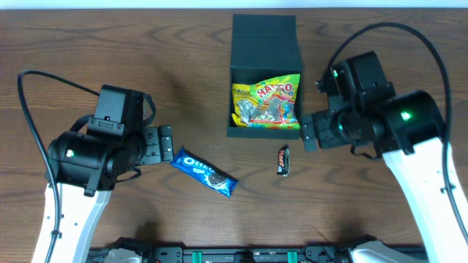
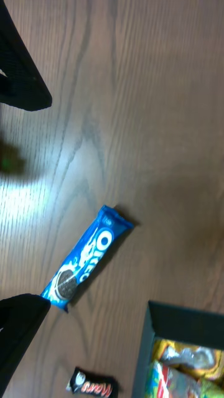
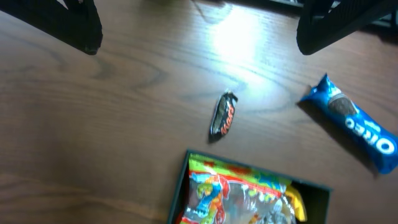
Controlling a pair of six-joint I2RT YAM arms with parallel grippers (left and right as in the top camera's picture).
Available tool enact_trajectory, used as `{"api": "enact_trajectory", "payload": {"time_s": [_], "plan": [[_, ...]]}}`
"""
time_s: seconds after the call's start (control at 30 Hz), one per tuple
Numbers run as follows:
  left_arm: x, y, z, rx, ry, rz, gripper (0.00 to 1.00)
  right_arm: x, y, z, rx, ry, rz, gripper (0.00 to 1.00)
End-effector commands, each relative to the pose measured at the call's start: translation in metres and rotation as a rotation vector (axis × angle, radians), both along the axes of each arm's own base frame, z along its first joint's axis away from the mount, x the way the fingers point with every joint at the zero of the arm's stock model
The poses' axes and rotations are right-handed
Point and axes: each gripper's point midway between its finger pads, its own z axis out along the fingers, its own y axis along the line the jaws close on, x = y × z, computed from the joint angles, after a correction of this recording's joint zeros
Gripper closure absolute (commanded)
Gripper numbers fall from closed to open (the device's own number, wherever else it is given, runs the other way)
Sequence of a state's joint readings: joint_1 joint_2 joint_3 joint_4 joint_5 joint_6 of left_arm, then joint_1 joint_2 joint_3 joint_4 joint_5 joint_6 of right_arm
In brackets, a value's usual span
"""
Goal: Pack container
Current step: 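Withdraw the right gripper and reach the left gripper to the Oreo pack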
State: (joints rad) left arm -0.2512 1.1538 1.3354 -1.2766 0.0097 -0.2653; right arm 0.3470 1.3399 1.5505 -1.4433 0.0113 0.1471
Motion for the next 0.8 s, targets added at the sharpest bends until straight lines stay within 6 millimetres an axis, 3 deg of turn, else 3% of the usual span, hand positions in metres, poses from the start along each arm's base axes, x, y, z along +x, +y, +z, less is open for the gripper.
{"api": "enact_trajectory", "payload": {"time_s": [0.0, 0.1, 0.2, 0.3, 0.47, 0.6, 0.77], "plan": [[-0.003, -0.006, 0.001, -0.046, 0.01, 0.006, 0.05, -0.016, -0.001, 0.002, -0.02, -0.016, 0.054, 0.01], [-0.007, -0.005, -0.001, -0.124, 0.044, 0.215, 0.05, -0.03, -0.002, -0.01, -0.02, -0.011, 0.068, 0.01], [-0.022, 0.005, -0.007, -0.183, 0.113, 0.554, 0.04, -0.044, -0.006, -0.032, -0.013, -0.012, 0.057, 0.01], [-0.029, 0.005, -0.012, -0.212, 0.14, 0.726, 0.05, -0.051, -0.009, -0.051, -0.001, -0.023, 0.036, 0.01], [-0.03, -0.02, -0.028, -0.243, 0.172, 0.784, 0.05, -0.058, -0.012, -0.066, 0.0, -0.025, 0.035, 0.01], [-0.022, -0.05, -0.054, -0.247, 0.196, 0.763, 0.05, -0.058, -0.012, -0.066, 0.0, -0.024, 0.036, 0.01], [-0.012, -0.071, -0.086, -0.215, 0.244, 0.779, 0.05, -0.059, -0.012, -0.066, -0.001, -0.021, 0.036, 0.01]]}}
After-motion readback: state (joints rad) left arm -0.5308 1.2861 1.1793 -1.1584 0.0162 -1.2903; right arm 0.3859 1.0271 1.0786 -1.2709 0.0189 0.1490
